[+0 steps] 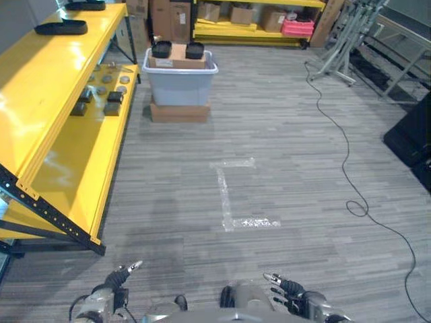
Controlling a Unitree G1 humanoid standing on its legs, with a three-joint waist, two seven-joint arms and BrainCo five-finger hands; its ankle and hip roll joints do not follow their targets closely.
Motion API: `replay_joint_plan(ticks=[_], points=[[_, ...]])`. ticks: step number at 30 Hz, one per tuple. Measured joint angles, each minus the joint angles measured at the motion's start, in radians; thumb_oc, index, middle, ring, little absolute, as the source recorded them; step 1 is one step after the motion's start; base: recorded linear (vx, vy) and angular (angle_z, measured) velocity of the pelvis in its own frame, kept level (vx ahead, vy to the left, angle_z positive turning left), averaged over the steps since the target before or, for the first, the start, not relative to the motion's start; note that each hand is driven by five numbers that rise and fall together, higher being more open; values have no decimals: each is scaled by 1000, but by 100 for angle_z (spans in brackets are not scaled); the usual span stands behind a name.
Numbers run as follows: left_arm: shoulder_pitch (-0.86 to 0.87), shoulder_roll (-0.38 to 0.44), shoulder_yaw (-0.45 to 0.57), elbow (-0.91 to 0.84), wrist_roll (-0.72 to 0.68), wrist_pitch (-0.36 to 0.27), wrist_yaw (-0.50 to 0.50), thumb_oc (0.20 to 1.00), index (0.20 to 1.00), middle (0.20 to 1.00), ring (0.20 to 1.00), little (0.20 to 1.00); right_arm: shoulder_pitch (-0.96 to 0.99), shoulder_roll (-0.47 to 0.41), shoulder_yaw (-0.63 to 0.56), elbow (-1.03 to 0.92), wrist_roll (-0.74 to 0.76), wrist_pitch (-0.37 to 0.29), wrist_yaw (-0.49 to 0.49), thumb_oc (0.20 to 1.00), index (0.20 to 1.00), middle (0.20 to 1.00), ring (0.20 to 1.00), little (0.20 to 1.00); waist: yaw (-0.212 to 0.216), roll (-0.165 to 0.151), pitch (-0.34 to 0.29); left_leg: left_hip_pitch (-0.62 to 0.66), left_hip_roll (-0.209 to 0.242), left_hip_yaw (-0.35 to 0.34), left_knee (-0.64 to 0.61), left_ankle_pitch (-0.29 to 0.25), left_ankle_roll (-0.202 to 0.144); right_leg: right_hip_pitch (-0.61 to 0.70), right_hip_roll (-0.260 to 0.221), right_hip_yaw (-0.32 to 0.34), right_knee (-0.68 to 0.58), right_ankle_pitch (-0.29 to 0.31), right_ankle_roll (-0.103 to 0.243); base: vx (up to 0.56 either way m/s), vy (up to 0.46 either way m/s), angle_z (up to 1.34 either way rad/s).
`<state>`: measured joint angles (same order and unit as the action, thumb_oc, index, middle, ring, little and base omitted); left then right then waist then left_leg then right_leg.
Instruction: Move parts from the plastic box to the shelf.
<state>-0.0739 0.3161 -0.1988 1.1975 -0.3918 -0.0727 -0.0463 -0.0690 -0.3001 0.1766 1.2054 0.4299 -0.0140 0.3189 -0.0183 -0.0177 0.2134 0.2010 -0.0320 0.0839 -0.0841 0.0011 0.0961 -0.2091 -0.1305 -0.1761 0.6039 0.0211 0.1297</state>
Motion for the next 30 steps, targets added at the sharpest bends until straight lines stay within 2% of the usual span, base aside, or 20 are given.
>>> replay_joint_plan(ticks=[2,4,7,9,11,12,14,15,16,17,18,19,20,21,22,24,25,27,28,30], points=[[2,-7,1,-2,0,-4,-2,1000,1000,1000,1000,1000,6,4,0,2,-6,9,1,1000,1000,1000,1000,1000,2,2,1,4,0,1,0,-5,4,-18,-14,3,2,-13,18,195,-97,-1],[5,-5,2,-2,0,-4,-3,1000,1000,1000,1000,1000,6,19,2,6,-7,11,3,1000,1000,1000,1000,1000,-4,-4,0,9,0,-4,1,-12,-4,-7,-8,11,-126,-26,35,265,-162,-2],[4,-5,2,-3,0,-4,-3,1000,1000,1000,1000,1000,9,32,6,18,-5,19,4,1000,1000,1000,1000,1000,-26,-15,-3,10,-3,-14,6,-25,-19,6,22,12,-334,-24,25,314,-171,7],[4,-13,2,5,-12,-3,-5,1000,1000,1000,1000,1000,17,39,0,29,-4,37,3,1000,1000,1000,1000,1000,-71,-27,-7,33,-4,-58,6,-49,-30,7,55,30,-438,20,-15,336,-200,54],[7,-26,2,5,-32,3,-12,1000,1000,1000,1000,1000,34,35,-1,29,-2,49,1,1000,1000,1000,1000,1000,-75,-30,-10,65,-3,-81,20,-81,-46,54,71,31,-444,14,-52,245,-172,55],[10,-34,1,4,-43,5,-14,1000,1000,1000,1000,1000,45,31,-2,30,1,60,0,1000,1000,1000,1000,1000,-75,-31,-19,79,0,-102,44,-111,-57,83,82,40,-448,23,-95,184,-141,55],[21,-56,1,11,-73,13,-22,1000,1000,1000,1000,1000,47,11,-6,35,4,72,0,1000,1000,1000,1000,1000,-67,1,-47,71,30,-108,122,-142,-85,108,114,37,-462,34,-138,187,-182,31],[21,-61,3,15,-80,14,-24,1000,1000,1000,1000,1000,48,8,-12,41,4,78,0,1000,1000,1000,1000,1000,-65,7,-52,51,35,-103,168,-144,-88,121,120,37,-486,35,-142,139,-162,5],[26,-65,29,42,-87,23,-25,1000,1000,1000,1000,1000,31,7,-31,47,-6,88,3,1000,1000,1000,1000,1000,-47,-7,-64,-92,26,-65,456,-128,-126,182,117,35,-592,60,-172,181,-204,-10],[29,-68,43,44,-88,27,-24,1000,1000,1000,1000,1000,25,5,-32,49,-6,88,4,1000,1000,1000,1000,1000,-32,-13,-68,-180,29,-47,630,-82,-162,208,118,42,-627,68,-183,170,-191,-23],[45,-75,46,48,-87,33,-23,1000,1000,1000,1000,1000,23,-1,-20,50,-6,87,3,1000,1000,1000,1000,1000,-12,-21,-66,-250,41,-58,750,-60,-170,233,121,51,-638,67,-215,224,-216,-28],[58,-85,51,49,-87,35,-24,1000,1000,1000,1000,1000,25,-10,-16,44,-6,87,3,1000,1000,1000,1000,1000,-9,-9,-75,-323,49,-82,854,-2,-189,234,133,50,-631,55,-246,196,-115,-11],[50,-92,51,54,-86,43,-27,1000,1000,1000,1000,1000,15,-11,-19,58,-6,84,0,1000,1000,1000,1000,1000,-6,-9,-75,-402,71,-66,954,10,-174,245,137,41,-640,47,-256,225,-30,10],[48,-91,51,53,-84,52,-27,1000,1000,1000,1000,1000,6,-7,-21,73,-6,87,-1,1000,1000,1000,1000,1000,-1,-23,-71,-452,92,-26,974,12,-166,255,133,34,-648,42,-257,235,40,16],[52,-88,54,49,-76,55,-28,1000,1000,1000,1000,1000,6,-5,-22,82,-5,87,-1,1000,1000,1000,1000,1000,2,-36,-64,-469,103,7,928,13,-161,270,128,27,-652,36,-235,286,116,9],[78,-79,57,40,-73,62,-31,1000,1000,1000,1000,1000,4,-14,-21,89,-6,84,-1,1000,1000,1000,1000,1000,3,-44,-59,-461,96,24,633,6,-152,303,144,31,-664,19,-205,331,163,-18],[87,-81,59,42,-73,66,-33,1000,1000,1000,1000,1000,-18,-24,-21,90,-8,82,-1,1000,1000,1000,1000,1000,2,-37,-58,-424,55,21,427,11,-154,335,163,45,-686,17,-203,377,163,-38],[91,-81,60,62,-59,63,-47,1000,1000,1000,1000,1000,-38,-30,-21,112,-30,84,0,1000,1000,1000,1000,1000,14,-26,-59,-371,-7,-18,162,56,-161,349,184,71,-686,-11,-181,363,127,-32],[84,-81,59,73,-48,60,-52,1000,1000,1000,1000,1000,-41,-32,-20,113,-35,83,-1,1000,1000,1000,1000,1000,30,-21,-56,-368,-31,-47,83,87,-162,356,196,93,-686,-23,-185,320,121,-38],[80,-82,59,89,-35,52,-55,1000,1000,1000,1000,1000,-61,-30,-19,118,-34,83,0,1000,1000,1000,1000,1000,65,-8,-41,-403,-45,-99,45,145,-173,376,219,129,-687,-40,-196,264,156,-63]])
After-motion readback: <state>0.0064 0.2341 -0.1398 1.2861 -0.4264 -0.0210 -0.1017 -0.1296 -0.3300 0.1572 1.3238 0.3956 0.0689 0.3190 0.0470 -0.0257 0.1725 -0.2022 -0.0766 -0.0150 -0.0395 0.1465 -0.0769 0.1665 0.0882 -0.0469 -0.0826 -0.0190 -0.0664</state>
